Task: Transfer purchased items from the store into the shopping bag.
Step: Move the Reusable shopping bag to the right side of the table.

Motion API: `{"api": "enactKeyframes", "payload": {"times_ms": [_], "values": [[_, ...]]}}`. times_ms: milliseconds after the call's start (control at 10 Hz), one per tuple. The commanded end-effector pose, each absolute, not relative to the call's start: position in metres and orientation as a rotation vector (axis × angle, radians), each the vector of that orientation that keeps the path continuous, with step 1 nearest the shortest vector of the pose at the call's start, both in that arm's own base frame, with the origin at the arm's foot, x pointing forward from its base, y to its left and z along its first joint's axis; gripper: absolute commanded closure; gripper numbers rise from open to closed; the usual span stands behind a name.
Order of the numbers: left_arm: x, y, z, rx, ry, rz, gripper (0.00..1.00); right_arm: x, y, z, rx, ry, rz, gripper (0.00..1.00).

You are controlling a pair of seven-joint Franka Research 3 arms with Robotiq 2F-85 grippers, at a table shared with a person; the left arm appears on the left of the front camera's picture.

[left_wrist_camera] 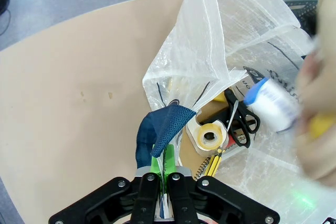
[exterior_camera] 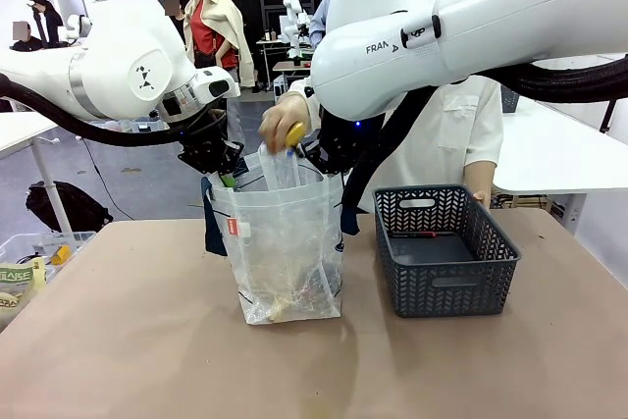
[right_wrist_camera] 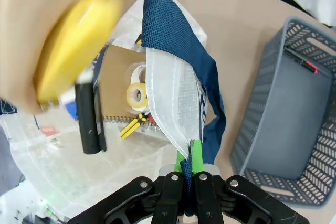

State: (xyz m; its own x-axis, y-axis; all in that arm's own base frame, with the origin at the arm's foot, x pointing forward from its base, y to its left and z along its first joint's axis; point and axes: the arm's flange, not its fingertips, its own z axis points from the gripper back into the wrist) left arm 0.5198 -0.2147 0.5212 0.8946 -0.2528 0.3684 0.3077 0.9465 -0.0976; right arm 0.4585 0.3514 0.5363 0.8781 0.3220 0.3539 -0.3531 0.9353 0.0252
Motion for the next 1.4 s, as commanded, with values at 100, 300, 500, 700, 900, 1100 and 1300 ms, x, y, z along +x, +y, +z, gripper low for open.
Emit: {"api": "enactKeyframes", "payload": {"times_ms": [100,300,500,700,900,1100,1300], "values": [[0.5183,-0.2150,0.5199,-0.162,-0.361,-0.292,1.00,0.4581,0.3498,0.5348,0.094,-0.350,0.346,1.00],[0.5183,-0.2150,0.5199,-0.162,-0.361,-0.292,1.00,0.4581,0.3498,0.5348,0.094,-0.350,0.346,1.00],[0.5183,-0.2150,0.5199,-0.162,-0.361,-0.292,1.00,0.4581,0.3498,0.5348,0.094,-0.350,0.346,1.00],[0.5183,-0.2150,0.5199,-0.162,-0.361,-0.292,1.00,0.4581,0.3498,0.5348,0.094,-0.350,0.346,1.00],[0.5183,-0.2150,0.5199,-0.162,-0.361,-0.292,1.00,0.4581,0.3498,0.5348,0.094,-0.350,0.346,1.00],[0.5183,-0.2150,0.5199,-0.162,-0.361,-0.292,1.00,0.4581,0.3498,0.5348,0.094,-0.350,0.346,1.00],[0.5183,-0.2150,0.5199,-0.162,-0.361,-0.292,1.00,0.4581,0.3498,0.5348,0.094,-0.350,0.346,1.00]]}}
